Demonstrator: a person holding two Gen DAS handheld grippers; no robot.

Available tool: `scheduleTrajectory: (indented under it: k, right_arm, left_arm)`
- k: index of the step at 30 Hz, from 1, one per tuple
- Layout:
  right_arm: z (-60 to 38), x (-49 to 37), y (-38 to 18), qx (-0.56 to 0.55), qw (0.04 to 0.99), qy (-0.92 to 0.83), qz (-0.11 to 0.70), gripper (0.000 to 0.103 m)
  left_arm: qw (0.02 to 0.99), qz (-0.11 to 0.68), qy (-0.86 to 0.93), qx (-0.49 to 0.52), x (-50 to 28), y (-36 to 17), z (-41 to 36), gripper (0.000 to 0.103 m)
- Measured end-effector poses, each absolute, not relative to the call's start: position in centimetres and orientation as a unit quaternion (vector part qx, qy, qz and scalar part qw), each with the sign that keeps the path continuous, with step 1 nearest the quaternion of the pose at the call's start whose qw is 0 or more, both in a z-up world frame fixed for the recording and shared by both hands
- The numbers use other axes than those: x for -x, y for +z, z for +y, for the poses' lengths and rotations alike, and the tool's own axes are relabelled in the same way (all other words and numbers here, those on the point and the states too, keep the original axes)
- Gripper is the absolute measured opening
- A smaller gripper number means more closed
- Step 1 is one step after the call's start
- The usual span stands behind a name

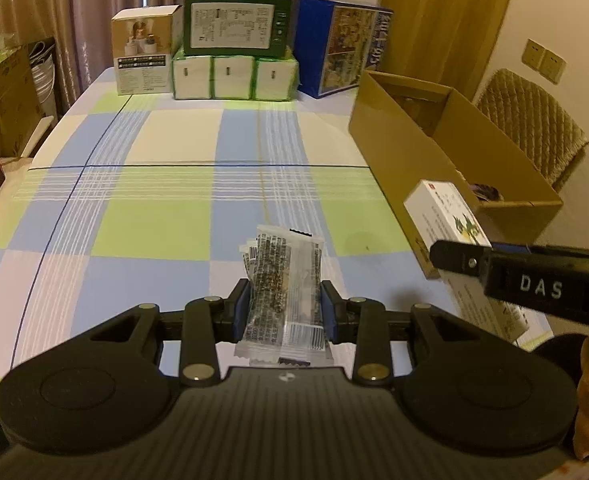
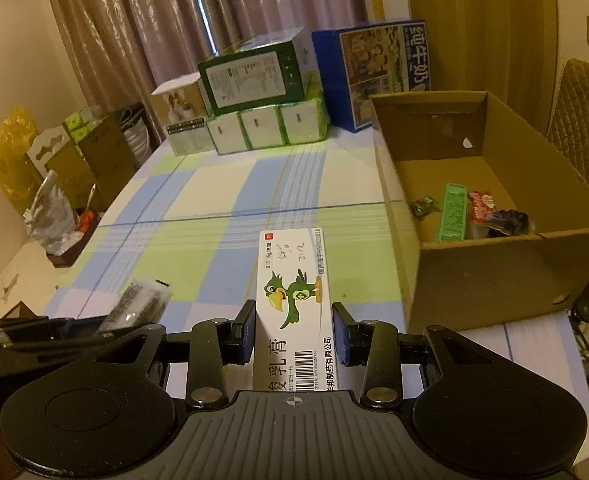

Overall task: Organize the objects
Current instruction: 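Carry the medicine box and clear packet over the cardboard box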

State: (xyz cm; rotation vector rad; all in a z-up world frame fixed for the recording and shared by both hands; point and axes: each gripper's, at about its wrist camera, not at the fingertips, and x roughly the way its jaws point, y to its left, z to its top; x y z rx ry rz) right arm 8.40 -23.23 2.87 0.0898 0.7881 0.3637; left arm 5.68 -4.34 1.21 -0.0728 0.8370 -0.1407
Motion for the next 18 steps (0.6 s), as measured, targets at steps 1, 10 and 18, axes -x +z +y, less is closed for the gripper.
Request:
scheduleTrajectory:
  k: [1, 10, 18]
  right_arm:
    - [-23.5, -8.1, 3.1, -0.044, 0.907, 0.175, 0.381, 0.035]
    - [-26.0, -6.7, 3.8, -0.05, 0.912, 0.159, 0.375, 0.035]
    - [-28.2, -6.2, 4.1, -0.065, 0.913, 0.144, 0.375, 0.035]
  left_arm:
    - [0.911, 0.405, -0.07, 0.034, -5.4, 1.3, -4.7, 0.031]
    - [0.911, 0.402, -0.082, 0.031, -4.6, 1.7, -7.1, 0.031]
    - [0.912, 0.398, -0.095, 0.031, -4.6, 2.3, -8.4, 0.031]
